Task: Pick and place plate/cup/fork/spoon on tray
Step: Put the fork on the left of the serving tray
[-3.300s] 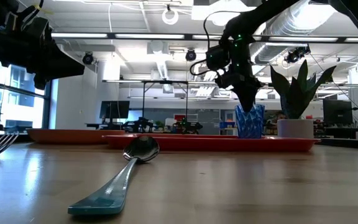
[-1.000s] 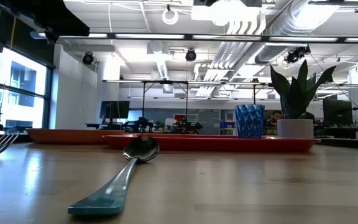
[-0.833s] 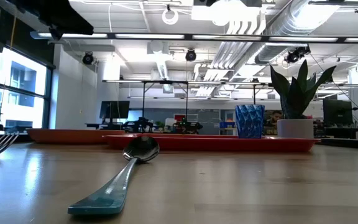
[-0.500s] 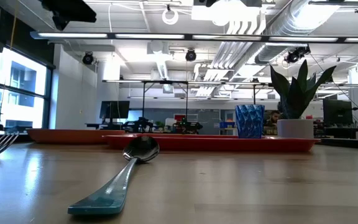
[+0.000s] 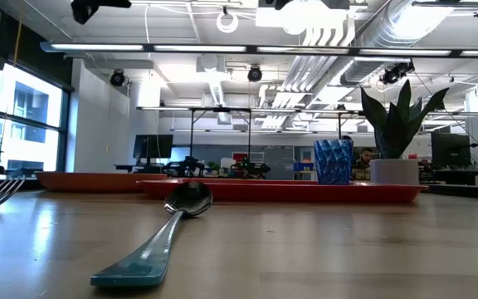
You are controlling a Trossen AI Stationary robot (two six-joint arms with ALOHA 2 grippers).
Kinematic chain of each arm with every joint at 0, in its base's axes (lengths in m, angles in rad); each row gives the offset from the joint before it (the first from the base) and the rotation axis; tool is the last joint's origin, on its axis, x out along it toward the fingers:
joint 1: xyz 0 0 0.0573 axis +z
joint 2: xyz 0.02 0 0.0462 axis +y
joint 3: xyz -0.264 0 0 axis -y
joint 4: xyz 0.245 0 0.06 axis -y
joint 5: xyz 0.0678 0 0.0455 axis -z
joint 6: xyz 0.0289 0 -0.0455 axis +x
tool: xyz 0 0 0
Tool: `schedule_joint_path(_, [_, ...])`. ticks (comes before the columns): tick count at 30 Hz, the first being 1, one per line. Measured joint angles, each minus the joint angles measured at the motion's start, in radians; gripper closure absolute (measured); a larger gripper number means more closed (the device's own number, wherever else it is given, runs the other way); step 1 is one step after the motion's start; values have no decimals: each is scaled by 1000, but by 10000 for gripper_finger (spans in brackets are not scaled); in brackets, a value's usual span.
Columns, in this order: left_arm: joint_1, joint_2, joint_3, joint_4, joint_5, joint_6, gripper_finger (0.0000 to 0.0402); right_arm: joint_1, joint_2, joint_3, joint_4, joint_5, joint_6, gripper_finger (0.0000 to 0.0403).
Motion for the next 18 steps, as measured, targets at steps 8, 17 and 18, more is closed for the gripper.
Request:
schedule_joint_path(8, [1, 1, 0, -32, -96, -61, 339, 0, 0, 0, -1, -51, -16, 329])
schedule_joint_path(17, [1, 50, 0, -167, -229, -218, 339, 0, 0, 0, -2, -63, -89, 329])
schedule_joint_path(18, [2, 61, 0, -183, -237, -265, 339, 0, 0, 0, -2, -63, -100, 329])
